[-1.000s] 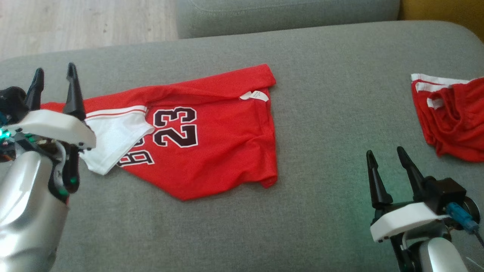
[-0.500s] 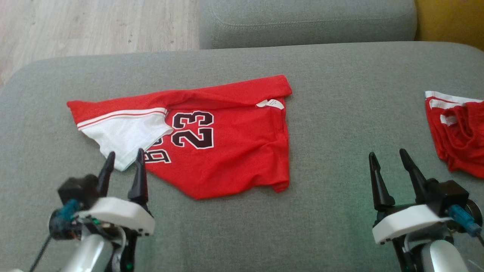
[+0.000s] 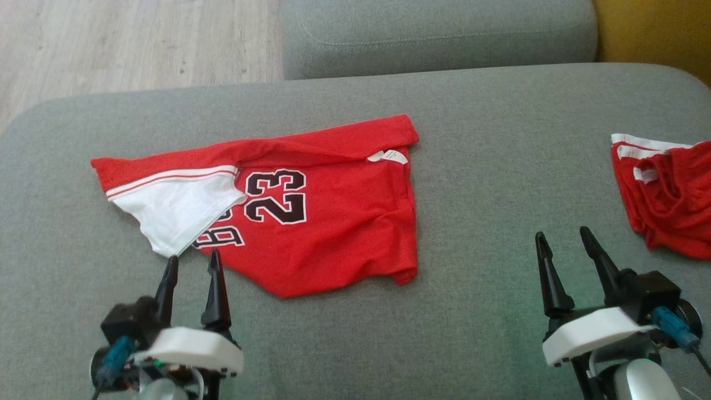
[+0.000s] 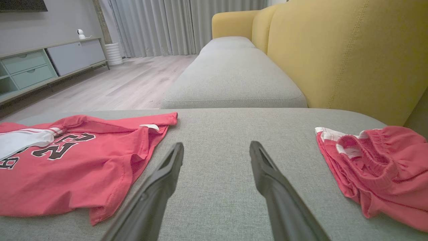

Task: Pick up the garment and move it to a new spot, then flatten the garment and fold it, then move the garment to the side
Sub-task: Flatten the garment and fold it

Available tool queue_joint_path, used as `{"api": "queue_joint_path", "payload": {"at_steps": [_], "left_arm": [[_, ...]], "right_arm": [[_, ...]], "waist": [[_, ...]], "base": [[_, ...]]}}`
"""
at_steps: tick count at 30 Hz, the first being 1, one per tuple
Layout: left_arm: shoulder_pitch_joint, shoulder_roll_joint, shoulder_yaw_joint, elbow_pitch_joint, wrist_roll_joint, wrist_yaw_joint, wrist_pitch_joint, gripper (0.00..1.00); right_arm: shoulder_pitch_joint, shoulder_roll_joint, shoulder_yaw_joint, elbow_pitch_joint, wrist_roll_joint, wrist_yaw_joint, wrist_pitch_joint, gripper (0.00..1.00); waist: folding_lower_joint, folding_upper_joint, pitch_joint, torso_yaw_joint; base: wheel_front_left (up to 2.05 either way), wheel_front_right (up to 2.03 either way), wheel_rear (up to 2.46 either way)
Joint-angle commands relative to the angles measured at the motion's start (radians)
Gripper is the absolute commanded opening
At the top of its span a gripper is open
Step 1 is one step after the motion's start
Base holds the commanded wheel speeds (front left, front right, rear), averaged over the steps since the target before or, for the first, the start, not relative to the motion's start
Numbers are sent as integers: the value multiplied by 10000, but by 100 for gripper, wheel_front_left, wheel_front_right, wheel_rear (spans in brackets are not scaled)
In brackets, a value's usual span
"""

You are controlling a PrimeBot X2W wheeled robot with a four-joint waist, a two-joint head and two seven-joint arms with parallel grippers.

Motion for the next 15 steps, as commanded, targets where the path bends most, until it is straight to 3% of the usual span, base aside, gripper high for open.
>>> {"api": "queue_joint_path", "payload": {"at_steps": [1, 15], "left_arm": [[-209, 106, 331, -302, 7, 97, -159, 100], [604, 63, 6, -797, 100, 342, -230, 100]], "right_arm": [[-165, -56, 207, -319, 10, -9, -6, 100], [80, -56, 262, -235, 133, -9, -27, 100]], "waist": [[0, 0, -67, 2], [0, 0, -432, 225]], "base": [[0, 0, 0], [0, 0, 0]]}}
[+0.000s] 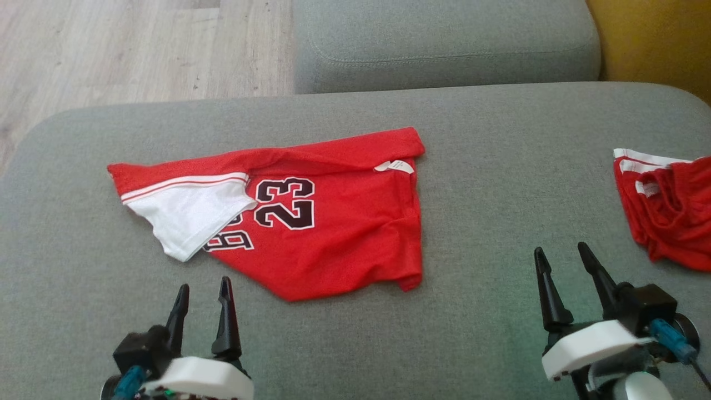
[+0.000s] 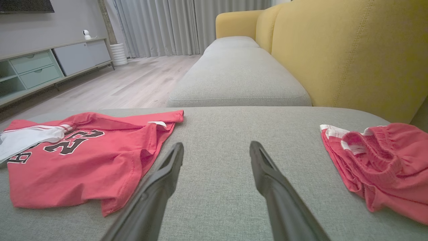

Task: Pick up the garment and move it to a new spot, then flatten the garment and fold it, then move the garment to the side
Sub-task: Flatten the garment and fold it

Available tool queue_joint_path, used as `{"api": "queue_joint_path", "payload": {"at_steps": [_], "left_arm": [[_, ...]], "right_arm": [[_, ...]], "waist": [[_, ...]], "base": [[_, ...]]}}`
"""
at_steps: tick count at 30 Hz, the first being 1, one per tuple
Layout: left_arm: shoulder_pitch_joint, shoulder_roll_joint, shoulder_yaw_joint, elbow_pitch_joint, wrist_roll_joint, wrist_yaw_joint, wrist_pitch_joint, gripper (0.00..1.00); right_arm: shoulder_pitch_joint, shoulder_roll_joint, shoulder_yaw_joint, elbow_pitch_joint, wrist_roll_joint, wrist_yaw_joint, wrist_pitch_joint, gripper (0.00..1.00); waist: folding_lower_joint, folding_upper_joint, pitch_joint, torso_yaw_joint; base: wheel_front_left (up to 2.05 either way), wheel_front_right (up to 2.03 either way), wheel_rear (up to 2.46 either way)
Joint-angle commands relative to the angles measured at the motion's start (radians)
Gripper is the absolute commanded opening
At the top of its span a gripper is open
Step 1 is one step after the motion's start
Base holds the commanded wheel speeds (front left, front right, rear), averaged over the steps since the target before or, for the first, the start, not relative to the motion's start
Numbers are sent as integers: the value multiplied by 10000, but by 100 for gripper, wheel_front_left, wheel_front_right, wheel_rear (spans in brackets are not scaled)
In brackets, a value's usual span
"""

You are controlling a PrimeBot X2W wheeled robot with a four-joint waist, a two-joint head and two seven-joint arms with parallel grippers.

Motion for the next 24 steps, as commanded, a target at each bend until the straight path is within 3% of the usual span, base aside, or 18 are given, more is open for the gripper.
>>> {"api": "queue_joint_path", "payload": {"at_steps": [1, 24], "left_arm": [[-324, 87, 284, -371, 104, 92, -78, 100], [-439, 193, 429, -478, -48, 305, 37, 100]], "right_arm": [[-266, -56, 247, -344, 58, -9, -4, 100], [-404, -56, 264, -555, -77, -9, 64, 100]], "waist": [[0, 0, -17, 12], [0, 0, 198, 124]], "base": [[0, 0, 0], [0, 0, 0]]}}
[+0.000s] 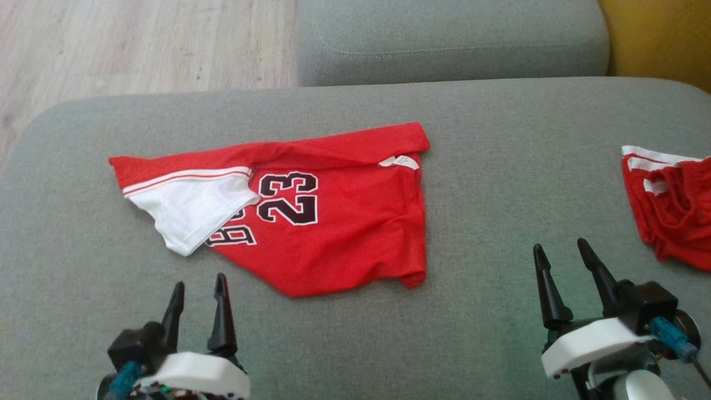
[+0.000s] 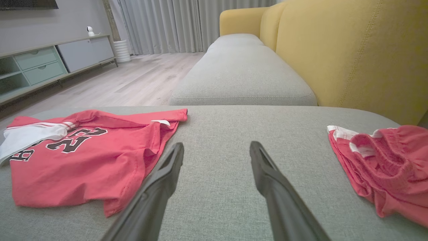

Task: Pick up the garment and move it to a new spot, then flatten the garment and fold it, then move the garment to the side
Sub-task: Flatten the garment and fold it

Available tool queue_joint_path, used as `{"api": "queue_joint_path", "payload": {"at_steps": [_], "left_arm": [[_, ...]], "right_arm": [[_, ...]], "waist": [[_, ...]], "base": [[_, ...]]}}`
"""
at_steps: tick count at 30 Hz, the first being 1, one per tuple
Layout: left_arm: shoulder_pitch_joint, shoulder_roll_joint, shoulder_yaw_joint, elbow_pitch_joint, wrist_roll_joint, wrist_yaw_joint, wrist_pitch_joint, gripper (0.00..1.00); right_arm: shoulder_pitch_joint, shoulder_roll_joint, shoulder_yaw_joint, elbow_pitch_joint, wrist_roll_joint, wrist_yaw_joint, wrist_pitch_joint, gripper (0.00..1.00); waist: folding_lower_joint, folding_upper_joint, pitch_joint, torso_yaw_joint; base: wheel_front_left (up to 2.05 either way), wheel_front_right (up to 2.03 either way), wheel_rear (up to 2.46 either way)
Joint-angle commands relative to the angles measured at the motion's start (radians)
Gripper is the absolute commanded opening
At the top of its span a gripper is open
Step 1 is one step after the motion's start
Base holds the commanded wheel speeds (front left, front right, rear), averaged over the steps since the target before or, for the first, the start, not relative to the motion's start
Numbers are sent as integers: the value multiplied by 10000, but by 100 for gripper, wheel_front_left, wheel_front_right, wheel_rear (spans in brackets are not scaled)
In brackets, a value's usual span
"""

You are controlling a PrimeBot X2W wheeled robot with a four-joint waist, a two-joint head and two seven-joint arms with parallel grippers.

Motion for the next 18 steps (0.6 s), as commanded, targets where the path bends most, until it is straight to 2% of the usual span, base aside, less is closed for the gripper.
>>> {"api": "queue_joint_path", "payload": {"at_steps": [1, 18], "left_arm": [[-551, 164, 485, -137, -109, 74, 41, 100], [-3919, -108, 1418, 3386, -1016, 934, 2095, 100]], "right_arm": [[-438, -56, 240, -405, -85, -9, 50, 100], [-1423, -56, 758, -740, -415, -9, 183, 100]], "waist": [[0, 0, 87, 37], [0, 0, 1790, -287]], "base": [[0, 0, 0], [0, 0, 0]]}}
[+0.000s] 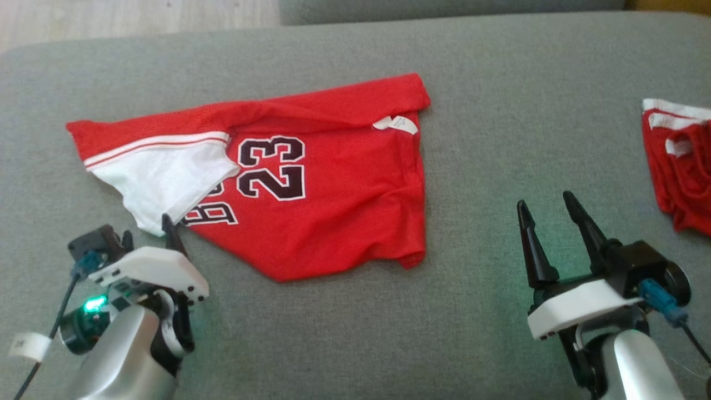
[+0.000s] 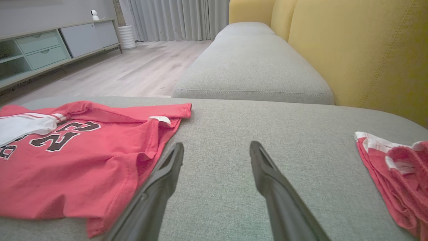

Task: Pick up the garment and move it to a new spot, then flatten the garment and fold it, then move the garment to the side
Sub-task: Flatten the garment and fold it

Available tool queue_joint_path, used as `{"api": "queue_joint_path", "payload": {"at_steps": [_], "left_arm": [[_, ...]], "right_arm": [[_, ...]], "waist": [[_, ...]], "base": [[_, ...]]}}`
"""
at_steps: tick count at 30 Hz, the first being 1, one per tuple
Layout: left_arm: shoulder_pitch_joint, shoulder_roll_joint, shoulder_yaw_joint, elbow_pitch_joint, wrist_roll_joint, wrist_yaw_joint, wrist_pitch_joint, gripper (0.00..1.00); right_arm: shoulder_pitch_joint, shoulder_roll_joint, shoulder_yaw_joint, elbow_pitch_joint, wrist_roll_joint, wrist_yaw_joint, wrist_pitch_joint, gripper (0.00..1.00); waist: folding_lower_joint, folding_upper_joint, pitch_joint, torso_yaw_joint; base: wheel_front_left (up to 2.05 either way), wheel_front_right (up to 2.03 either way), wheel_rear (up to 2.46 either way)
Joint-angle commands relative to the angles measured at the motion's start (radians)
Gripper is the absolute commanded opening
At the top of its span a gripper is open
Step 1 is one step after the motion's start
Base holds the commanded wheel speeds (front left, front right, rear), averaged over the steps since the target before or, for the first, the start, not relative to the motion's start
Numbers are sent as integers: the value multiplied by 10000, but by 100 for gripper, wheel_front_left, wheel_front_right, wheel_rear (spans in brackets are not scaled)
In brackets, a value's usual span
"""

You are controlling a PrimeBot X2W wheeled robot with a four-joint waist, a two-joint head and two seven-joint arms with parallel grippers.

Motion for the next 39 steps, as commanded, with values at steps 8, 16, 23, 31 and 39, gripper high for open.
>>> {"api": "queue_joint_path", "payload": {"at_steps": [8, 16, 23, 31, 39], "left_arm": [[-742, 254, 561, 497, -223, 77, 163, 100], [-878, 261, 449, 725, -348, -435, 160, 63], [-928, 200, 323, 710, -337, -763, -35, 0], [-726, 335, 547, -355, -35, -614, -1197, 0], [-515, 394, 478, -2315, 450, -383, -2038, 0]], "right_arm": [[-646, -54, 250, -356, -106, -7, -61, 100], [-795, -54, 170, -335, -128, -7, -91, 100], [-829, -54, 64, -331, -164, -7, -71, 100], [-1533, -54, 217, -196, -491, -7, 288, 100], [-3966, -84, 482, 1491, -573, -7, 1408, 100]], "waist": [[-2, 0, 491, -218], [-2, 0, 657, -229], [-2, 0, 661, -156], [-2, 0, 632, 256], [-2, 0, 869, 1029]], "base": [[0, 0, 0], [0, 0, 0], [0, 0, 0], [0, 0, 0], [0, 0, 0]]}}
